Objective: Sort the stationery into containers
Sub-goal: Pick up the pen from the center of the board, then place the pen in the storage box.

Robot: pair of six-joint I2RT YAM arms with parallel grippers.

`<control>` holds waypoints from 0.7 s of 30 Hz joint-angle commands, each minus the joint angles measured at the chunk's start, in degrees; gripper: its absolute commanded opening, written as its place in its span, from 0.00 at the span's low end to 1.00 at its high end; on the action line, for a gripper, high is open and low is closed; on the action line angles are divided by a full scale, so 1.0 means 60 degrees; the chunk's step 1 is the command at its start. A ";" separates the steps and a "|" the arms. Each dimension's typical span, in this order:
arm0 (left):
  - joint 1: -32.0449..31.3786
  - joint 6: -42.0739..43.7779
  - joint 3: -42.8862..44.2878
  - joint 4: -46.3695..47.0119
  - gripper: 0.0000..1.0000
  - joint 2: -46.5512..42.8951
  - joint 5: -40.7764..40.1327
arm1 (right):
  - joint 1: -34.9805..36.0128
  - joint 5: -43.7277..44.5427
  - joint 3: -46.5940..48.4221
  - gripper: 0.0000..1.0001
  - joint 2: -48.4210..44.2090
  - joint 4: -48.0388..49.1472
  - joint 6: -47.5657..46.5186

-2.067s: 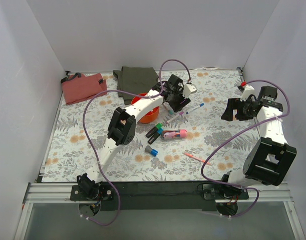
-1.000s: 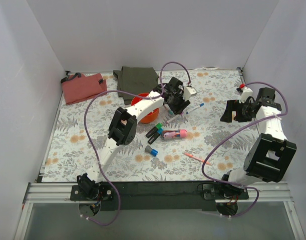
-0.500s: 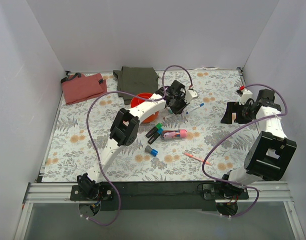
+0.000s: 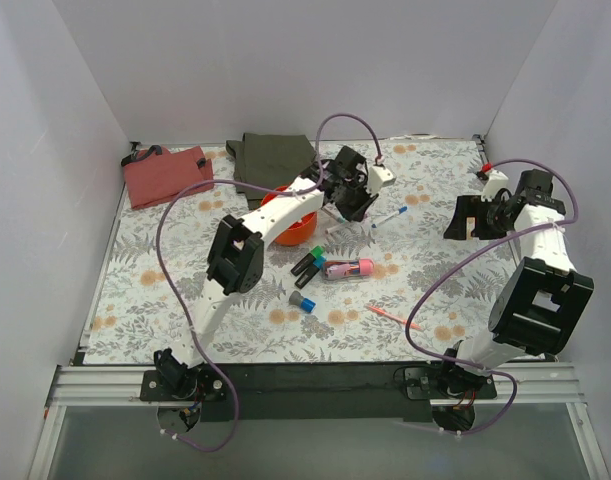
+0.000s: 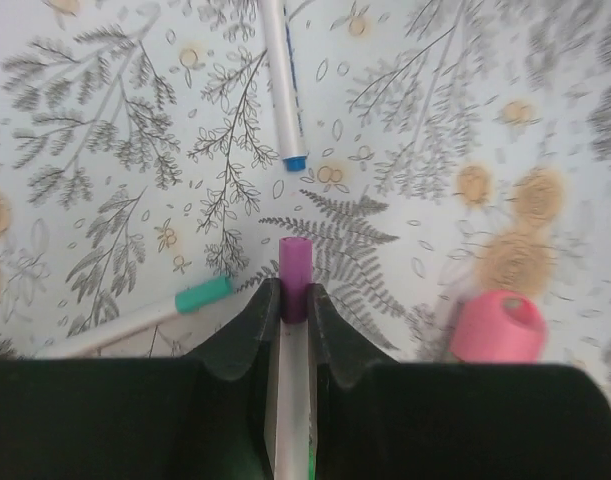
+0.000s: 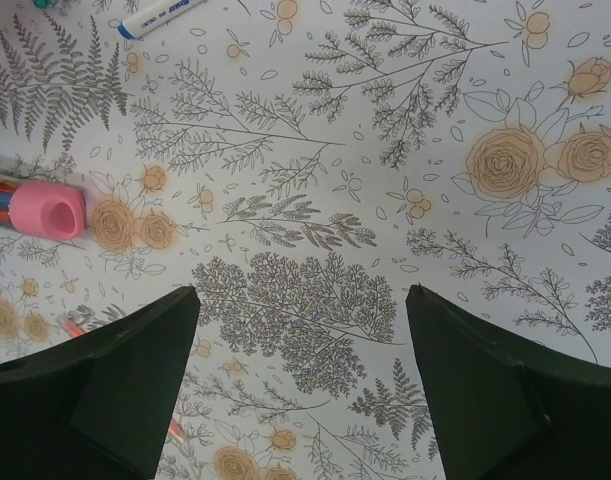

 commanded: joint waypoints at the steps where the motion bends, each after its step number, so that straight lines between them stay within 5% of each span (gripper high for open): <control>1: 0.0458 -0.1349 -0.0555 0.0741 0.00 -0.3138 0.0755 | -0.0061 0.0008 0.0490 0.93 -0.0228 -0.0165 0.0121; 8: 0.1058 -0.2713 -0.1871 0.2319 0.00 -0.5175 0.0229 | -0.0046 0.0345 0.0270 0.92 -0.0945 -0.0195 0.0223; 10: 0.1424 -0.3166 -0.3648 0.3446 0.00 -0.6239 0.0142 | -0.0031 0.0389 0.0197 0.91 -0.1194 -0.0180 0.0267; 13: 0.1586 -0.3155 -0.6710 0.7454 0.00 -0.8330 -0.1489 | -0.0031 0.0389 0.0036 0.91 -0.1473 -0.0166 0.0501; 14: 0.1586 -0.3212 -0.8956 1.0483 0.00 -0.8776 -0.2152 | -0.0002 0.0375 -0.0080 0.90 -0.1546 -0.0180 0.0531; 16: 0.1543 -0.3023 -1.1167 1.3633 0.00 -0.9306 -0.3807 | 0.0042 0.0389 -0.0227 0.90 -0.1766 -0.0166 0.0575; 17: 0.1542 -0.1876 -1.2365 1.6012 0.00 -0.9148 -0.3843 | 0.0071 0.0418 -0.0330 0.90 -0.1824 -0.0166 0.0575; 21: 0.1469 -0.1207 -1.2188 1.7661 0.00 -0.7831 -0.5818 | 0.0173 0.0521 -0.0448 0.89 -0.2131 -0.0224 0.0575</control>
